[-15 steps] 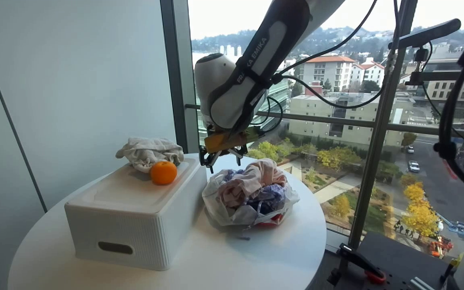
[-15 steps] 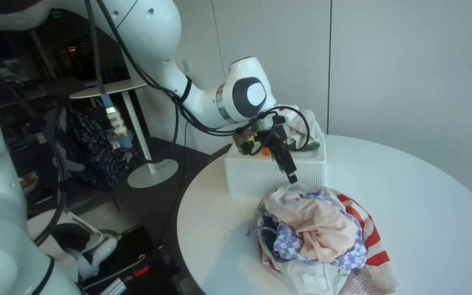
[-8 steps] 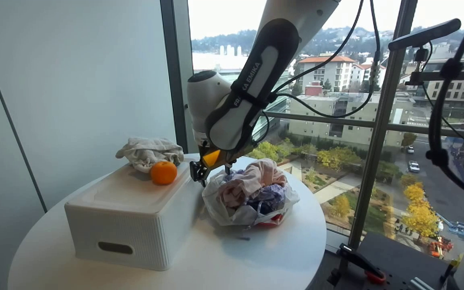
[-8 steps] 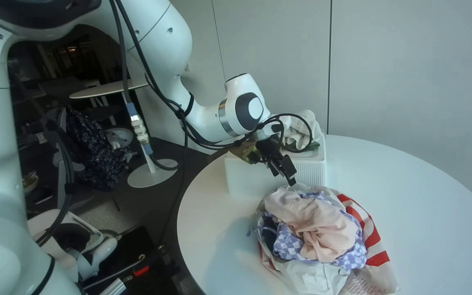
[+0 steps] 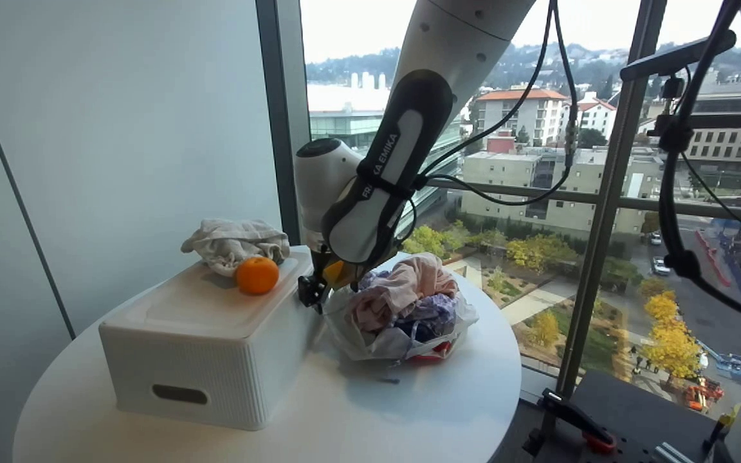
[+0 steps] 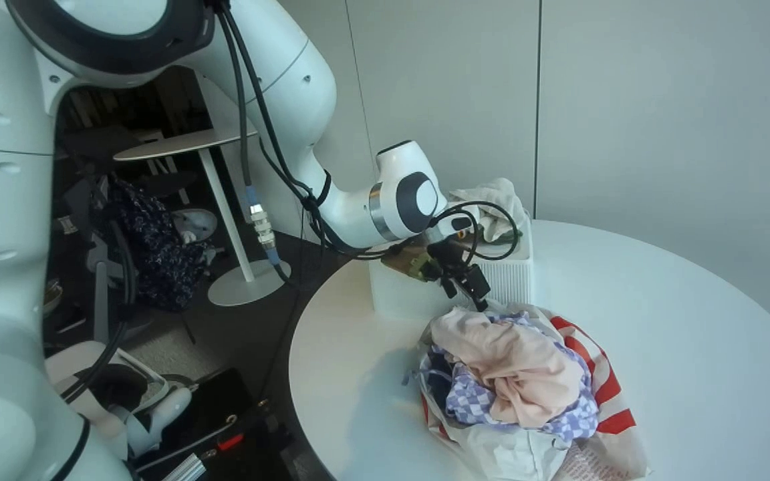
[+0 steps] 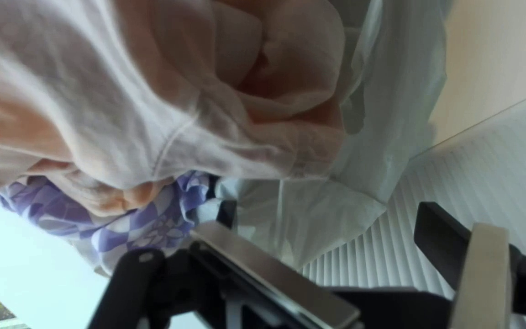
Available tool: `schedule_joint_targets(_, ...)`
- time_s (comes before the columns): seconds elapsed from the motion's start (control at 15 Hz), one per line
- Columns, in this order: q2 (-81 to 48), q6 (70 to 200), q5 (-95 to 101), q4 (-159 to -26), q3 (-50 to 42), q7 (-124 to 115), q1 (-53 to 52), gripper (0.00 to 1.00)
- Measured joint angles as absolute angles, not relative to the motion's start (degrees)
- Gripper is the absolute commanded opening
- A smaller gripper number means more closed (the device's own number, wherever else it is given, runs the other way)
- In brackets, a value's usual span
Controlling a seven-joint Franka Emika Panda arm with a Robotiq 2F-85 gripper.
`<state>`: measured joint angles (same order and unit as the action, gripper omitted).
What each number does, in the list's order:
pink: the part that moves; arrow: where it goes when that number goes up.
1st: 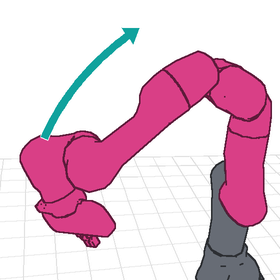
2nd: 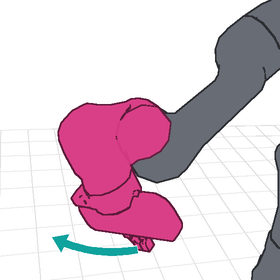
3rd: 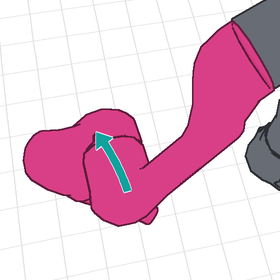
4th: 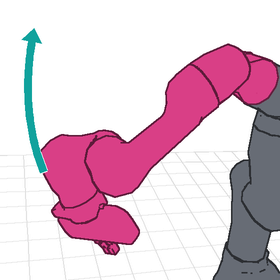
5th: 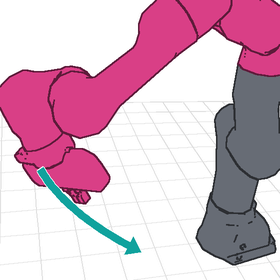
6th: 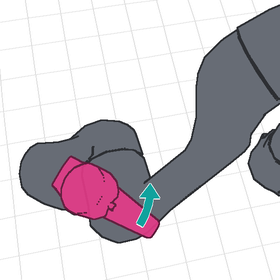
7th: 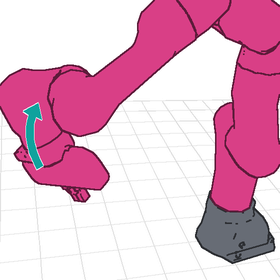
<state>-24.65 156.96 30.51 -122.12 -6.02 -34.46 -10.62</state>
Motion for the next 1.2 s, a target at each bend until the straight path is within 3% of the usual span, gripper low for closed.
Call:
schedule_joint_targets(0.67,-27.74,158.92,22.94,-119.75,-7.16,-28.25,-10.97,0.07)
schedule_joint_targets(0.87,-27.69,158.71,20.87,-119.91,-7.33,-27.51,-11.00,0.00)
schedule_joint_targets(1.2,-26.40,157.65,5.68,-121.13,-1.75,-18.89,-6.59,0.04)
